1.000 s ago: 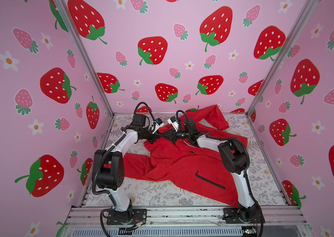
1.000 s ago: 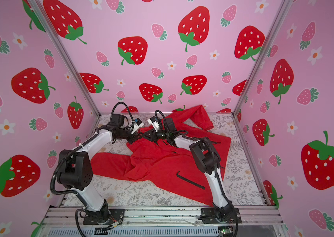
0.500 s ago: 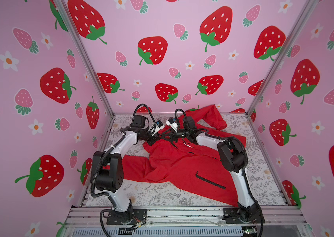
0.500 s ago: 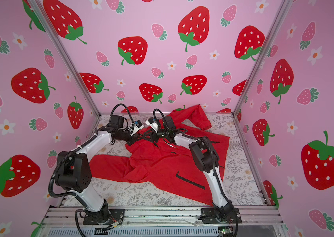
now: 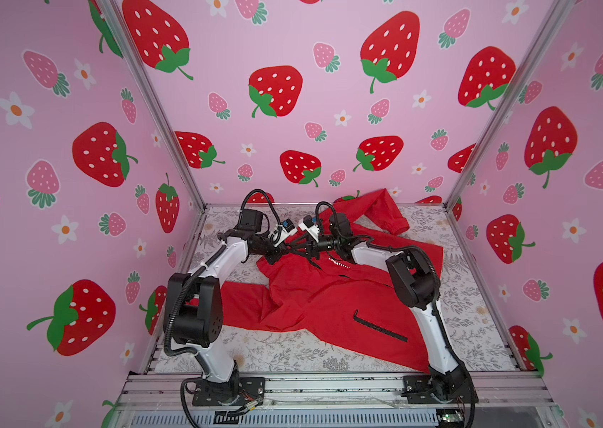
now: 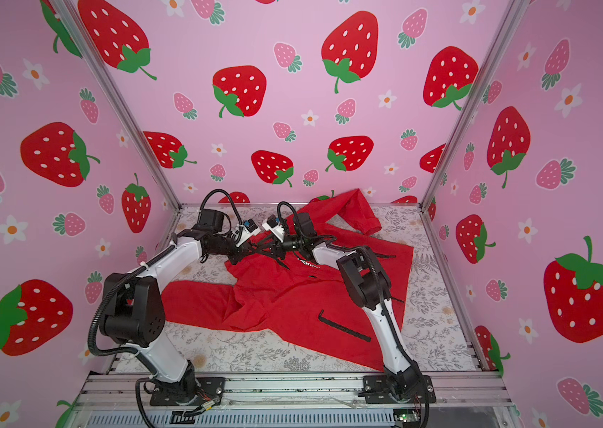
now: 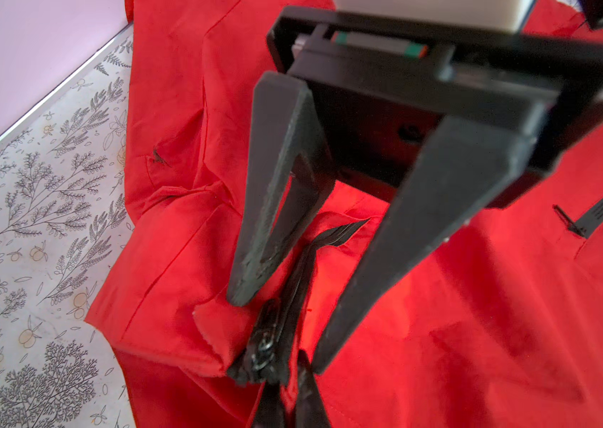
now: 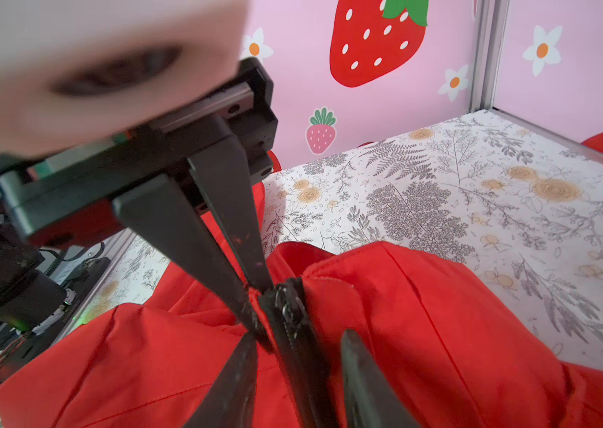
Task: Unzip the jacket
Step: Unzip the zipper on the jacket.
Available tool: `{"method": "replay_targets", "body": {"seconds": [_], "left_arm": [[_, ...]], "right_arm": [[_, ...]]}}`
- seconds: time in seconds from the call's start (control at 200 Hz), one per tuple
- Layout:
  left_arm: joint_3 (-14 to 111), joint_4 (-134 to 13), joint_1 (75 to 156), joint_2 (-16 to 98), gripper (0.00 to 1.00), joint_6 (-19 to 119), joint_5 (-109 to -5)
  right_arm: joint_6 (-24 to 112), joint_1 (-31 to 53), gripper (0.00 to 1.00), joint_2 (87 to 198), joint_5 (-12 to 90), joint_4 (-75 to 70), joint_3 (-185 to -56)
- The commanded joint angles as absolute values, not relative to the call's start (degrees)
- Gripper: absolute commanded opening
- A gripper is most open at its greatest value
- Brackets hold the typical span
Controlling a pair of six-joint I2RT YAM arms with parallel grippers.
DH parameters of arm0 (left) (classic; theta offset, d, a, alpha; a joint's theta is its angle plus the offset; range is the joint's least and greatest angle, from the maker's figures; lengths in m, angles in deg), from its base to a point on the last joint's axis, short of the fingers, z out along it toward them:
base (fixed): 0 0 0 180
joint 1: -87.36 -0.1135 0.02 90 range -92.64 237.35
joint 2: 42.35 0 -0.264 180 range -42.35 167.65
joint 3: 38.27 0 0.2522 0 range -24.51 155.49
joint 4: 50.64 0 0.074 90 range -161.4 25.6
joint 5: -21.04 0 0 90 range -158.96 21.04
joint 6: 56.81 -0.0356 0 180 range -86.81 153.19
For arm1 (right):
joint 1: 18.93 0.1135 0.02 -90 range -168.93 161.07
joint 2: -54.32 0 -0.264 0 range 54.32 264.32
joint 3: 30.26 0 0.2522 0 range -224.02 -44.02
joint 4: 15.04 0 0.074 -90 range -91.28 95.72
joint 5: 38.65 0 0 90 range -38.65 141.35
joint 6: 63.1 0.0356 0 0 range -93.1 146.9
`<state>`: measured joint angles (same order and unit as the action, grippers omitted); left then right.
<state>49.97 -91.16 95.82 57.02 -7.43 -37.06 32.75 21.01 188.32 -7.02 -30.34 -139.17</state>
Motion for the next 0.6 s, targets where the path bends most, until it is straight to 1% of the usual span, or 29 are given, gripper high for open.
{"method": "replay_targets", "body": {"seconds": [0.0,0.135,0.495,0.595], "left_arm": [[50.14,-90.94,96.76,55.74,0.0,-8.49,-34.6],[50.25,-90.9,96.76,55.93,0.0,-8.01,-35.12],[50.37,-90.84,96.76,55.64,0.0,-7.85,-36.18],[50.28,-90.85,96.76,55.73,0.0,-8.0,-36.71]], "right_arm": [[29.37,22.27,0.3,188.87,-8.05,-35.93,-138.46],[28.22,22.21,0.27,187.77,-7.52,-35.73,-136.63],[28.2,22.27,0.12,186.07,-7.18,-35.71,-133.58],[29.8,22.2,0.11,185.93,-6.99,-37.2,-133.58]]}}
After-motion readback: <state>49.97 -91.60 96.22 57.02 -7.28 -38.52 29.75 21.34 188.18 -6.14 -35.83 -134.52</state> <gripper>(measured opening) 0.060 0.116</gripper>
